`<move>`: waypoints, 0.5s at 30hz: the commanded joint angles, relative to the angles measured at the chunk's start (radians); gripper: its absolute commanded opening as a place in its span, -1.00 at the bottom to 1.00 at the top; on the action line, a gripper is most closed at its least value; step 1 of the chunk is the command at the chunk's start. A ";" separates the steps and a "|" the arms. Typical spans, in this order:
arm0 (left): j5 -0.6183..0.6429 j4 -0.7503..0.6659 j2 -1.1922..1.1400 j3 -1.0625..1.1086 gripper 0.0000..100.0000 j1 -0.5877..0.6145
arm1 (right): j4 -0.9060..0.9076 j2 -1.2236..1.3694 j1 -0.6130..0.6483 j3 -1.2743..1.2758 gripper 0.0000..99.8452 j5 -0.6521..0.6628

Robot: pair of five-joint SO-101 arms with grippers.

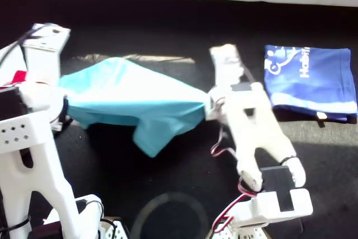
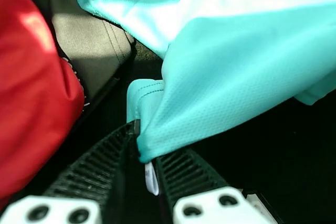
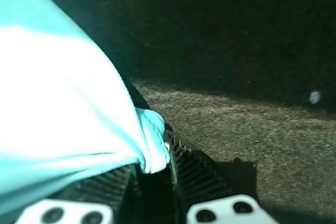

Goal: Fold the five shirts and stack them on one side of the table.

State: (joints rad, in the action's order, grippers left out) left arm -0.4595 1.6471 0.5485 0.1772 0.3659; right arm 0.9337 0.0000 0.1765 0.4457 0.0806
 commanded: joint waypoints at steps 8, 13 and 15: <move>-0.005 -0.161 0.007 0.142 -0.98 -0.200 | 0.271 0.005 -0.231 -0.473 -0.99 0.293; -0.005 -0.339 0.008 0.318 -0.98 -0.197 | 0.188 0.004 -0.236 -0.453 -0.82 0.293; -0.005 -0.377 0.008 0.364 -0.98 -0.197 | 0.199 -0.005 -0.239 -0.456 -0.64 0.292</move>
State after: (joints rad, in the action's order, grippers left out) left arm -0.4595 1.3326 0.5485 0.4964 0.1788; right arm 1.1408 0.0107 -0.0430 0.0315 0.3644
